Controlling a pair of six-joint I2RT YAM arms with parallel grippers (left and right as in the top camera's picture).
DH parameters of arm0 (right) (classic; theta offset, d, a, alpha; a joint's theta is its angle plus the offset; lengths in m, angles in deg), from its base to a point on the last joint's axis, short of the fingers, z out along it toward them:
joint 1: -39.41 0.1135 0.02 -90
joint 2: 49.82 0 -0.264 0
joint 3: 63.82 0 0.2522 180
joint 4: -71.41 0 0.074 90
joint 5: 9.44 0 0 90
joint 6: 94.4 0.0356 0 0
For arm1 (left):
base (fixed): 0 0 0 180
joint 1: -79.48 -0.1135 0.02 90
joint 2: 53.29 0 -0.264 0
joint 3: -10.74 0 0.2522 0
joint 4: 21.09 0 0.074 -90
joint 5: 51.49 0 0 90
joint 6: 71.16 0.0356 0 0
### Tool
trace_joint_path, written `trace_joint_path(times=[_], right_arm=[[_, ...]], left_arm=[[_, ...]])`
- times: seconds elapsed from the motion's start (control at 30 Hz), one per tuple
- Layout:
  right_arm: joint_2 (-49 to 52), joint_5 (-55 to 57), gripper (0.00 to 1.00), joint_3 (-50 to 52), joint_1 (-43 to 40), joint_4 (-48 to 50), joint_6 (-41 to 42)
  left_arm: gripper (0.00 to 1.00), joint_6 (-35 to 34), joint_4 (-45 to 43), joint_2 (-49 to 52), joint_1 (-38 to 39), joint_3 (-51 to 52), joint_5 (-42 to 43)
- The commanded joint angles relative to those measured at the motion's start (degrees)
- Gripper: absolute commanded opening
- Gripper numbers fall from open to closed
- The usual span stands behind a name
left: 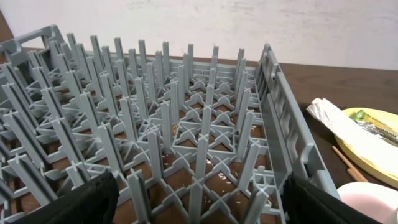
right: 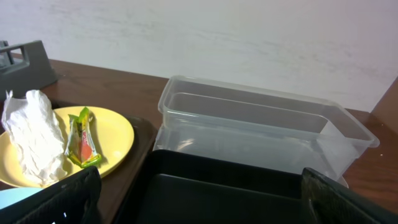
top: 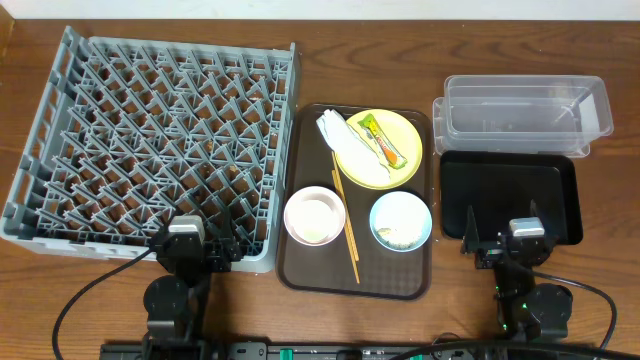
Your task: Sort waste into correct bins and load items into the dishwasher
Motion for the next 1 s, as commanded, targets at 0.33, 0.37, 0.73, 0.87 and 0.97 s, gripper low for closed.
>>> trace_joint_path(times=[0.33,0.37,0.73,0.87,0.97], right_arm=[[-0.24,-0.44,0.99,0.13,-0.04,-0.11,-0.22],[-0.24,-0.44,0.99,0.13,-0.04,-0.11,-0.22],[-0.24,-0.46,0.99,0.13,-0.04,-0.11,-0.2],[-0.24,-0.37,0.99,0.13,-0.04,-0.07,0.22],[-0.24,-0.2,0.99,0.13,-0.04,-0.09,3.96]], left_arm=[[0.87,-0.83,0.74,-0.44,-0.28,1.27,-0.52],[0.87,-0.83,0.74,-0.44,-0.28,1.27,-0.55],[0.88,-0.87,0.72,-0.44,-0.28,1.27,-0.52],[0.88,-0.87,0.74,-0.44,-0.28,1.25,-0.52],[0.88,-1.92,0.74,-0.44,-0.28,1.14,-0.55]])
